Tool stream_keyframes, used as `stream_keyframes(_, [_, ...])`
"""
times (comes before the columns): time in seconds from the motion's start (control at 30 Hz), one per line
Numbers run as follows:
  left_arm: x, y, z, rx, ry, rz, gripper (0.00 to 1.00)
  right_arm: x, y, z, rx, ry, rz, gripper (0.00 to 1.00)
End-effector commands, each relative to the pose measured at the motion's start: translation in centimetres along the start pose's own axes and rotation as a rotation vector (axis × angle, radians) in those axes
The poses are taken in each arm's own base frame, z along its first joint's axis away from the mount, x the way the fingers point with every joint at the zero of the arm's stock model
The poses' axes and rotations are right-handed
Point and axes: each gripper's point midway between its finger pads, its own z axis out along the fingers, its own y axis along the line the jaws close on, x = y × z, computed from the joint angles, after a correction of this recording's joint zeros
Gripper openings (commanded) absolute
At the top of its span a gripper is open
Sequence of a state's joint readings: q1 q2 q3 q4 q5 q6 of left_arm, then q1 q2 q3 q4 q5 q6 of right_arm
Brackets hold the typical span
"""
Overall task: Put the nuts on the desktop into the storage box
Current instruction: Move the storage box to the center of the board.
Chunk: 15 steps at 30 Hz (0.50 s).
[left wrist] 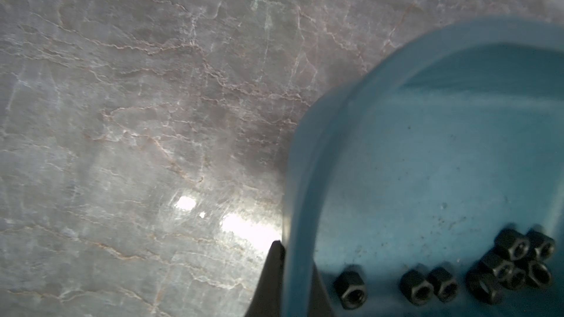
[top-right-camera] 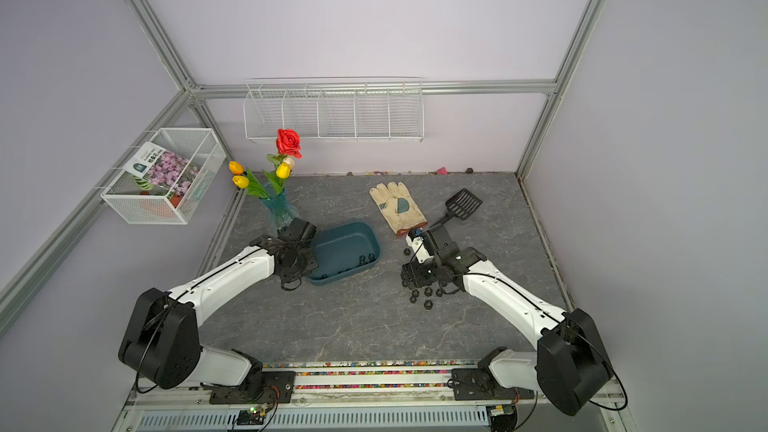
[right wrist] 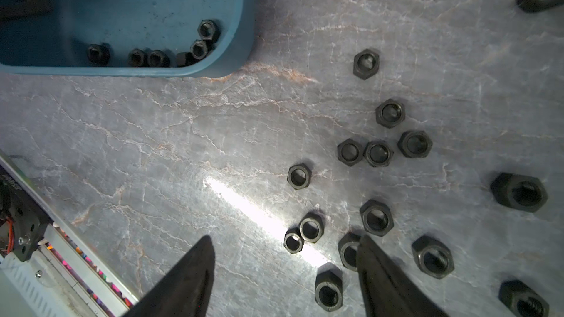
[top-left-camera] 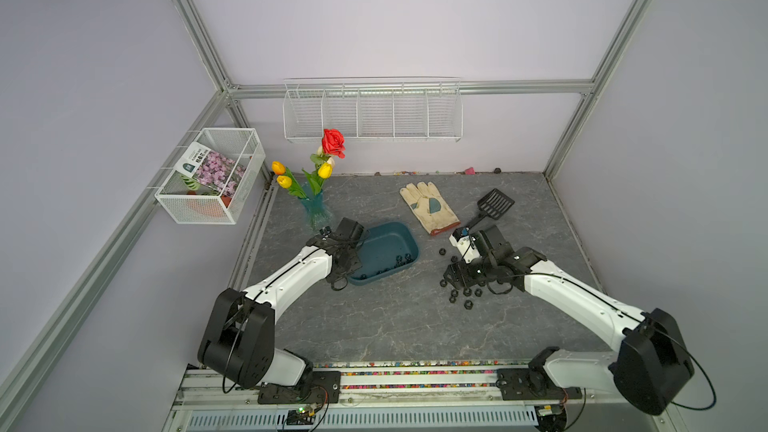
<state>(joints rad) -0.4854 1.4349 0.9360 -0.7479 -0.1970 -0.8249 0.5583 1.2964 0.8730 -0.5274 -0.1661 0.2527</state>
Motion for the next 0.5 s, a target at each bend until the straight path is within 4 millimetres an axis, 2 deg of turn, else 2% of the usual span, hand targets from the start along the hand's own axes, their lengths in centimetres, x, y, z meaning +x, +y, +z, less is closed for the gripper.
stream_keyframes(0.0, [1.0, 0.0, -0.2, 0.054, 0.019, 0.012, 0.00, -0.1, 0.0, 0.3, 0.029, -0.015, 0.069, 0.75])
stream_keyframes(0.2, [2.6, 0.6, 0.9, 0.068, 0.046, 0.053, 0.00, -2.4, 1.0, 2.5, 0.062, -0.003, 0.065, 0.74])
stream_keyframes(0.47, [1.2, 0.3, 2.0, -0.003, 0.032, 0.192, 0.00, -5.7, 2.2, 6.3, 0.091, 0.029, 0.042, 0.70])
